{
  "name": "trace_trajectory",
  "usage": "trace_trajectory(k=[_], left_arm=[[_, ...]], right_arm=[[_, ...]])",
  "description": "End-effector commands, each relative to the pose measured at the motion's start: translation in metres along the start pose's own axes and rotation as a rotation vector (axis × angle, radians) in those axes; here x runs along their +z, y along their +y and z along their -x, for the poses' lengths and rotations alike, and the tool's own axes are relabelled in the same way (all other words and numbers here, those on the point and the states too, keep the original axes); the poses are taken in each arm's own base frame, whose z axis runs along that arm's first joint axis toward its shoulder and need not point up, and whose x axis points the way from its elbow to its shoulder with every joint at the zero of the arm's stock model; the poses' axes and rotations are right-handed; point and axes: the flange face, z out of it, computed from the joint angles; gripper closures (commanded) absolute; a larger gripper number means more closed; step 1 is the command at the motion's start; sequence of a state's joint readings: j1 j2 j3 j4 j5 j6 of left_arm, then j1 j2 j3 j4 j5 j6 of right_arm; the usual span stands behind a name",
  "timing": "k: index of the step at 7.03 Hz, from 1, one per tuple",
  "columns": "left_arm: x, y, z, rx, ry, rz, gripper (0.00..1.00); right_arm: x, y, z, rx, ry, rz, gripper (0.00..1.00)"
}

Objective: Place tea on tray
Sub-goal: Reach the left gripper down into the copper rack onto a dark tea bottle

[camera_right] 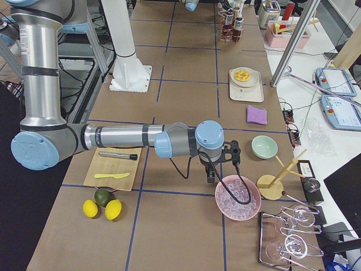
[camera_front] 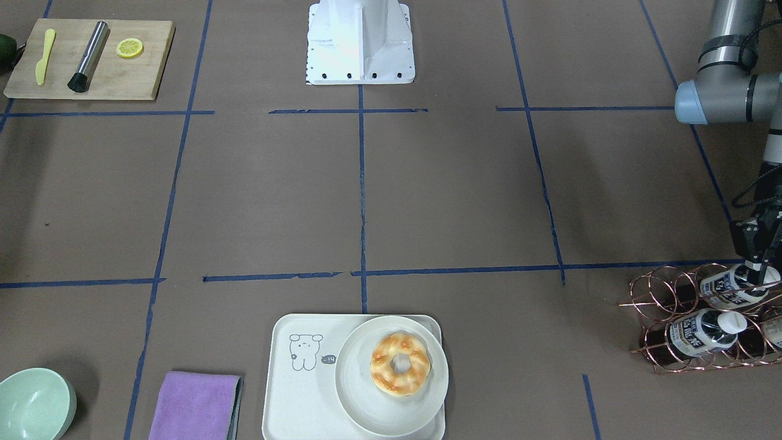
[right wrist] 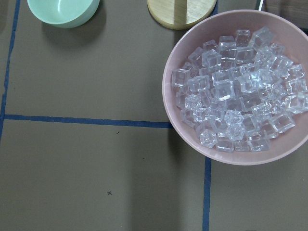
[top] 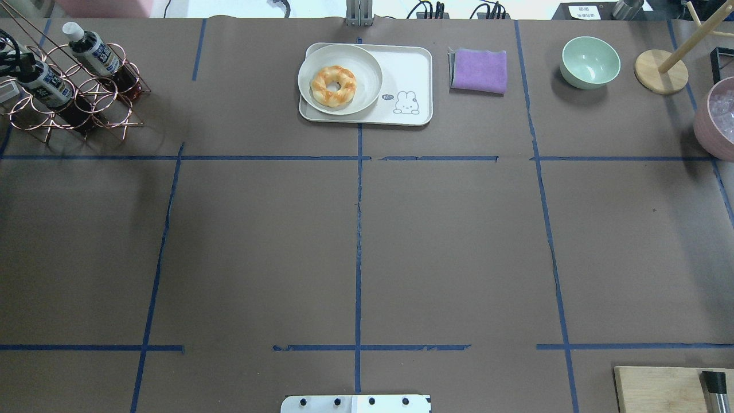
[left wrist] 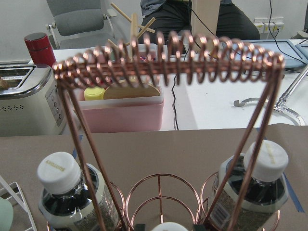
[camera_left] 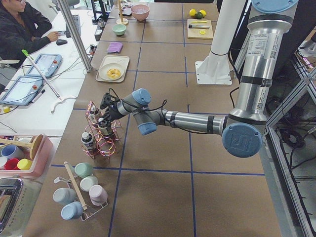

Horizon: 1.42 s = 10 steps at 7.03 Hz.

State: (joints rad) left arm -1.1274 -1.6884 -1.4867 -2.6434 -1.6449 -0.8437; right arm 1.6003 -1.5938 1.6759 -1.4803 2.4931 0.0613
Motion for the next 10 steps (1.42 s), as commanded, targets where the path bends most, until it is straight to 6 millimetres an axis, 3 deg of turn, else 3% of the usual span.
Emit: trace_trajectory(k=[1,6,10], left_arm=[[-0.009,-0.002,-0.008,0.003,0.047,0.023,0.99],[-0.018,-0.011,-0.009,0.005,0.063,0.009,1.00],[-0.026,-0.031,0.022,0.028,0.012,-0.019,1.00]], right_arm=[[-0.003,0.000,0.002,0.008,-0.001,-0.005,0.00],[-0.002,0.000,0.001,0.010,-0.001,-0.003,0.00],[-0.003,-0.001,0.003,0.008,-0.003,-0.006,0.00]])
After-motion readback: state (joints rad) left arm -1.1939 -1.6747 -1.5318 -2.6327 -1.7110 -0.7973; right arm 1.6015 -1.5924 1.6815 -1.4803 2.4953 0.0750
